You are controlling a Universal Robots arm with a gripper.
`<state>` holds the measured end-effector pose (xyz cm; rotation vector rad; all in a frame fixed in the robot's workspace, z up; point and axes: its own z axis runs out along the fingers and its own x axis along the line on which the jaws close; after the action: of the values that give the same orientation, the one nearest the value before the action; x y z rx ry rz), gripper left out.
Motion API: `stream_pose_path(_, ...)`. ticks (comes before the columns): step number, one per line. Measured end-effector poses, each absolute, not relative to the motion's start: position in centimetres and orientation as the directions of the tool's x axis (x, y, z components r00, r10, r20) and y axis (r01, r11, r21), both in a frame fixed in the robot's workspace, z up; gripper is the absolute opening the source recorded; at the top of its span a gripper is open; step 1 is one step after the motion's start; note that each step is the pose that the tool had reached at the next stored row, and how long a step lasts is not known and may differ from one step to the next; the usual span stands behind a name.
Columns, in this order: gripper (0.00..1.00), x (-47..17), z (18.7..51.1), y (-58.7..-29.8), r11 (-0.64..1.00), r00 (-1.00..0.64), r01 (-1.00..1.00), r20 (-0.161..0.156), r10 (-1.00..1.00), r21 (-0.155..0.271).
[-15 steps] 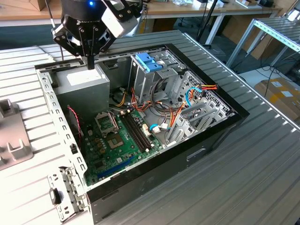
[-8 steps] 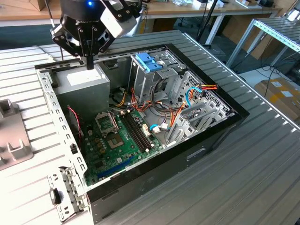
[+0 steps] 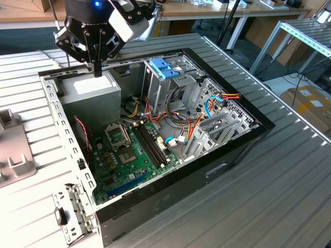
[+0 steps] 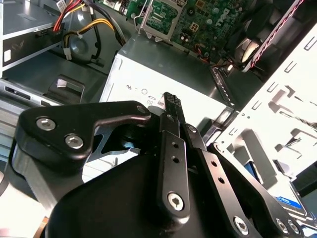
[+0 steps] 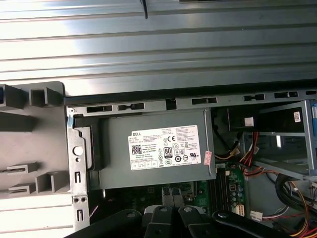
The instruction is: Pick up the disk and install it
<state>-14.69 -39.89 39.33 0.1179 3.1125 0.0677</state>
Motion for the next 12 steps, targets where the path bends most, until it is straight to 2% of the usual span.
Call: stream_pose_path(12, 0.11, -14.95, 39.33, -39.89, 0.996, -0.997, 0.075, -0.024, 0.076, 0.044)
